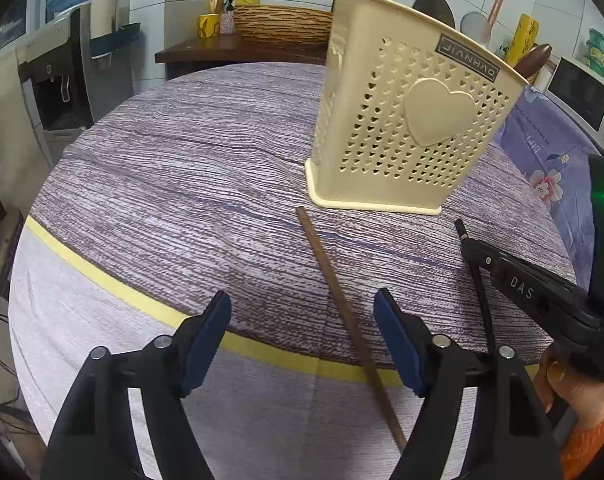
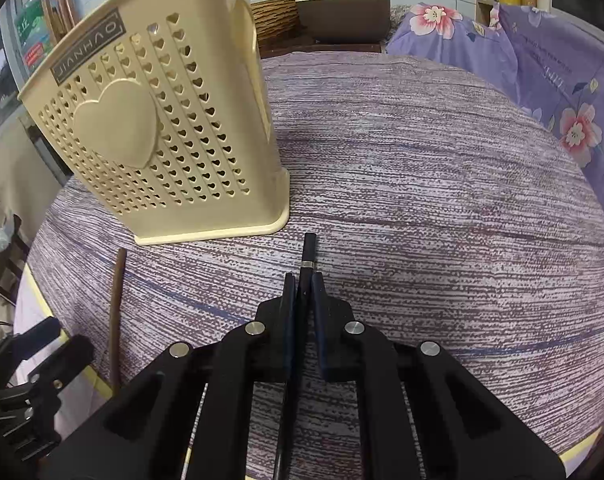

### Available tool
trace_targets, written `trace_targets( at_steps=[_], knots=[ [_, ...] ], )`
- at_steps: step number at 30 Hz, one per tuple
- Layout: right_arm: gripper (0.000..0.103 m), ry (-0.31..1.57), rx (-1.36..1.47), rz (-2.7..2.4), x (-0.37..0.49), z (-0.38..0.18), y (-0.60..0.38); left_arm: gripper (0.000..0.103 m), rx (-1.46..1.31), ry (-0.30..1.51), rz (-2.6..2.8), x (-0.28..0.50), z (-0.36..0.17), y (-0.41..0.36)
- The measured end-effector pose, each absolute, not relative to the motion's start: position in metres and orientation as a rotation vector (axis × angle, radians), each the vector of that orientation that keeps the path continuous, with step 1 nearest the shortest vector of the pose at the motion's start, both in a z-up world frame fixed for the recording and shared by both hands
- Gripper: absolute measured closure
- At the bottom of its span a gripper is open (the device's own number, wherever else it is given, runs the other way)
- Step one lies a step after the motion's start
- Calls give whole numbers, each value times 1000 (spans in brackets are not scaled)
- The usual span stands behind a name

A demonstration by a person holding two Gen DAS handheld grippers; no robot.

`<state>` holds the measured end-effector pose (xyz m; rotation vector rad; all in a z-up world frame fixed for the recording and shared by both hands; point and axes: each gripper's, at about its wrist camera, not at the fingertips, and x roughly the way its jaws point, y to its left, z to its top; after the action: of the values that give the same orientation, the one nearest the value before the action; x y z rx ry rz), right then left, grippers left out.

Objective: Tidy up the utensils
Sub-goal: 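Grasp the black chopstick with the right gripper while the left approaches the last brown chopstick, then grasp the brown chopstick with the left gripper while the right lifts the black chopstick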

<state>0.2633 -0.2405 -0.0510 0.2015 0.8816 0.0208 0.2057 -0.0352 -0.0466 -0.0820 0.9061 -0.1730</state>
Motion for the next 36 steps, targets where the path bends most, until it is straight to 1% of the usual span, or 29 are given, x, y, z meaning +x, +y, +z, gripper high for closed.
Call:
trace_targets(
  at_steps=[2, 3, 5, 6, 8, 14, 18, 23, 25, 27, 29, 32, 36],
  knots=[
    [94, 865, 194, 20, 258, -48, -241, 45, -60, 917, -174, 209, -48, -43],
    [94, 853, 189, 19, 255, -46, -240, 48, -51, 921, -173, 211, -48, -46],
    [94, 834, 184, 17, 248, -41, -241, 59, -40, 933, -163, 215, -50, -52],
    [94, 815, 182, 14, 243, -37, -241, 61, -44, 943, -161, 219, -52, -54],
    [94, 789, 180, 14, 234, -30, -241, 68, -54, 961, -146, 223, -54, -56],
    [94, 748, 192, 45, 216, -16, -239, 80, -59, 956, -74, 228, -55, -62],
    [95, 736, 201, 65, 213, -13, -239, 81, -62, 961, -58, 231, -55, -65],
    [94, 768, 240, 72, 214, -20, -250, 81, -47, 968, -42, 237, -55, -67],
    [89, 785, 242, 76, 215, -24, -252, 79, -60, 966, -44, 236, -56, -67],
    [73, 777, 250, 76, 213, -25, -254, 78, -56, 960, -43, 234, -55, -68],
    [66, 783, 243, 77, 213, -28, -253, 78, -47, 957, -42, 232, -56, -69],
    [67, 814, 214, 82, 217, -35, -248, 78, -44, 956, -44, 228, -56, -70],
    [70, 856, 190, 85, 223, -44, -240, 79, -34, 951, -42, 229, -56, -73]
  ],
)
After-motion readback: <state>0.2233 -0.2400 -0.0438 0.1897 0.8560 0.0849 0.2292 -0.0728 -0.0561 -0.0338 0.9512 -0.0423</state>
